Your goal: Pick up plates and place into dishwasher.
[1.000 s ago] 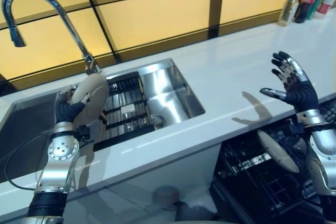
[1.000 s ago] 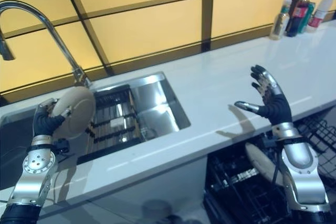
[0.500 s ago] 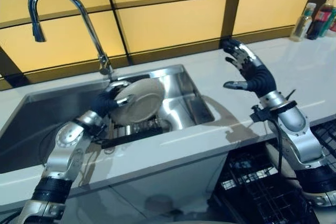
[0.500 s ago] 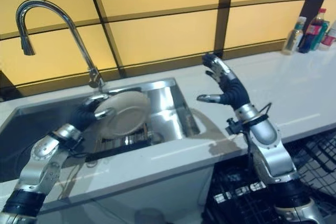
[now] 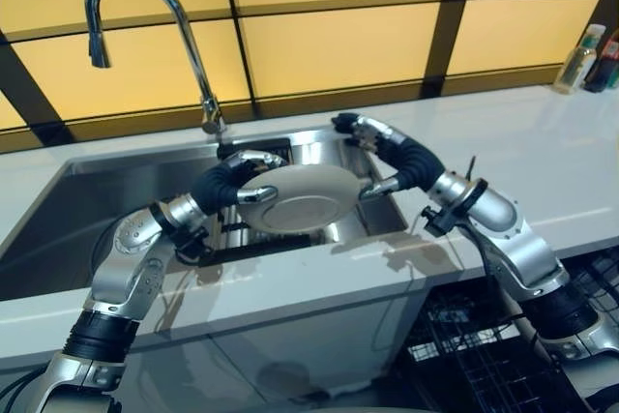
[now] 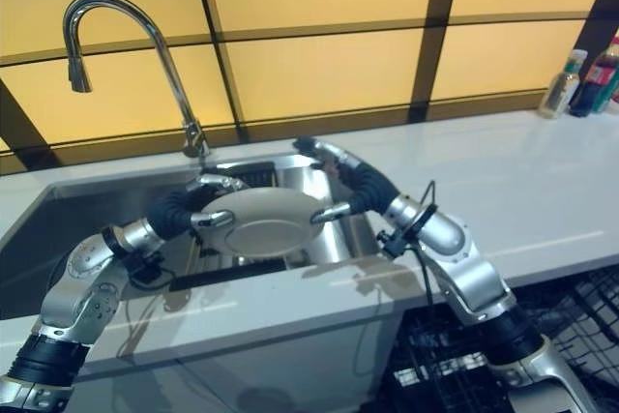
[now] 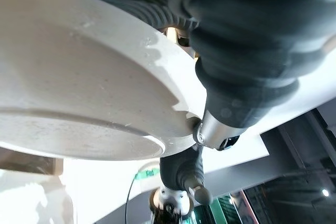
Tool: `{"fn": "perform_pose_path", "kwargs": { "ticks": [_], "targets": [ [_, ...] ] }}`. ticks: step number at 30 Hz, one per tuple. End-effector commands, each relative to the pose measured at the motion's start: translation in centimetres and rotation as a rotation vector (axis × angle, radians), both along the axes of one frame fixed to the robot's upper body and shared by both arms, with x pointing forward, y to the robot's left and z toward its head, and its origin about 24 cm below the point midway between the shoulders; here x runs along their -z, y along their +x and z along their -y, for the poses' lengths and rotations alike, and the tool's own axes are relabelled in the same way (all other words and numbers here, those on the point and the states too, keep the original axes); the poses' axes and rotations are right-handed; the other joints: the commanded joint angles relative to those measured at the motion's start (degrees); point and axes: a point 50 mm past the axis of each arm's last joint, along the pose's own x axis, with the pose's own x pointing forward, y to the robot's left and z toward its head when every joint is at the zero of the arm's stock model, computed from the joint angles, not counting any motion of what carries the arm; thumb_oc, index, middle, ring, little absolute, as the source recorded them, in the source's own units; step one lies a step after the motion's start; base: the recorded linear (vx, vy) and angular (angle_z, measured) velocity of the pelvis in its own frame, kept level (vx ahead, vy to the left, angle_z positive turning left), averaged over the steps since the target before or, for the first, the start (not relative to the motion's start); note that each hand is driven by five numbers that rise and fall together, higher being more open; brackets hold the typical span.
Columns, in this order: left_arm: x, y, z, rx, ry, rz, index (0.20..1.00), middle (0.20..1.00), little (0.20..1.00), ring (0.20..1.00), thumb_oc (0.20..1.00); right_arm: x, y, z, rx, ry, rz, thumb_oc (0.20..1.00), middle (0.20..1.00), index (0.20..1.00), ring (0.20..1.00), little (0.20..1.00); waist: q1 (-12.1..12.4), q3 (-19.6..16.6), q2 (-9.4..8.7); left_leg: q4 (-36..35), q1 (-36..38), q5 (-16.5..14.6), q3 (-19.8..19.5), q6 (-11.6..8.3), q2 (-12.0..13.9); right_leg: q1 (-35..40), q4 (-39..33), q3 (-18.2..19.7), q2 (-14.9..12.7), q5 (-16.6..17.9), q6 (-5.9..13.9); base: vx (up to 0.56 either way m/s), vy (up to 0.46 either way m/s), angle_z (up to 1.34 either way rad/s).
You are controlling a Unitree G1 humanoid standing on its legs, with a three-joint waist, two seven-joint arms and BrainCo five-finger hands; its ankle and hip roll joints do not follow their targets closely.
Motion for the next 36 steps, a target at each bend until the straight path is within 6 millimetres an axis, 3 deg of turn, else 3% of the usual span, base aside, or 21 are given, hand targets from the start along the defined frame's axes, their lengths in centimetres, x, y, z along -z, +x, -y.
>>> {"fn": "perform_pose_path", "kwargs": {
  "ticks": [1,6,14,19,26,27,28,29,36],
  "targets": [
    [-3.8,0.6,1.0,0.089,0.018,0.125,0.200,0.200,0.200,0.200,0.200,-2.8,0.4,-0.9,-0.041,-0.011,0.068,1.000,1.000,1.000,1.000,1.000,0.75,-2.91,-2.45,0.63,-3.98,-1.81,0.57,0.30,-1.80,2.76,1.75,-1.30,-1.67,-8.22,2.99,0.00,0.000,0.00],
    [-4.1,0.6,1.2,0.076,-0.020,0.136,0.200,0.200,0.200,0.200,0.200,-1.1,0.3,-1.6,-0.092,-0.085,-0.008,1.000,1.000,1.000,1.000,1.000,0.85,-2.81,-2.85,0.56,-4.20,-1.63,0.85,0.41,-1.81,2.51,1.81,-1.50,-1.72,-8.11,2.98,-0.01,-0.005,0.03],
    [-3.1,0.6,1.7,0.090,-0.016,0.122,0.200,0.200,0.200,0.200,0.200,-0.7,-0.8,-4.3,-0.178,-0.149,0.021,1.000,1.000,1.000,1.000,1.000,1.30,-2.74,-2.89,-0.14,-4.16,-1.19,0.47,0.44,-1.93,2.76,1.38,-1.87,-1.68,-7.95,3.01,0.00,-0.006,0.02],
    [-3.3,0.5,1.3,0.072,-0.012,0.118,0.200,0.200,0.200,0.200,0.200,1.0,0.0,-3.0,-0.084,-0.366,-0.036,1.000,1.000,1.000,1.000,1.000,1.36,-2.58,-3.30,-0.21,-4.41,-0.86,0.86,0.29,-1.79,2.55,1.67,-2.26,-1.76,-7.91,3.07,0.00,0.003,0.01],
    [-3.3,0.5,1.0,0.063,-0.010,0.124,0.200,0.200,0.200,0.200,0.200,1.2,0.4,-2.5,-0.059,-0.354,-0.106,1.000,1.000,1.000,1.000,1.000,1.20,-2.24,-3.87,-0.24,-4.28,-0.76,0.88,0.33,-1.88,2.49,1.89,-2.19,-1.62,-7.79,2.93,-0.01,-0.009,0.02],
    [-3.1,0.5,0.9,0.062,-0.011,0.121,0.200,0.200,0.200,0.200,0.200,1.4,0.5,-2.6,-0.058,-0.358,-0.114,0.840,0.840,0.840,0.840,0.840,1.19,-2.26,-3.81,-0.29,-4.20,-0.78,0.96,0.34,-1.86,2.54,1.81,-2.19,-1.62,-7.73,2.95,0.00,0.000,0.00],
    [-3.1,0.6,0.9,0.062,-0.011,0.118,0.200,0.200,0.200,0.200,0.200,1.6,0.5,-2.6,-0.053,-0.364,-0.124,0.555,0.555,0.555,0.555,0.555,1.21,-2.29,-3.79,-0.29,-4.18,-0.74,0.95,0.36,-1.87,2.58,1.77,-2.14,-1.61,-7.70,2.94,0.00,0.000,0.00],
    [-3.0,0.6,1.0,0.061,-0.012,0.115,0.200,0.200,0.200,0.200,0.200,1.7,0.5,-2.6,-0.050,-0.367,-0.130,0.200,0.200,0.200,0.200,0.200,1.20,-2.33,-3.80,-0.33,-4.12,-0.76,1.02,0.36,-1.83,2.64,1.70,-2.10,-1.60,-7.69,2.94,0.00,0.000,0.00],
    [-2.7,0.6,0.8,0.049,-0.022,0.098,0.200,0.200,0.200,0.200,0.200,2.6,0.5,-2.3,-0.028,-0.370,-0.171,0.200,0.200,0.200,0.200,0.200,1.08,-2.42,-4.00,-0.38,-4.03,-0.81,1.26,0.40,-1.79,2.54,1.78,-1.72,-1.45,-7.70,3.01,0.00,0.000,0.00]
  ]
}}
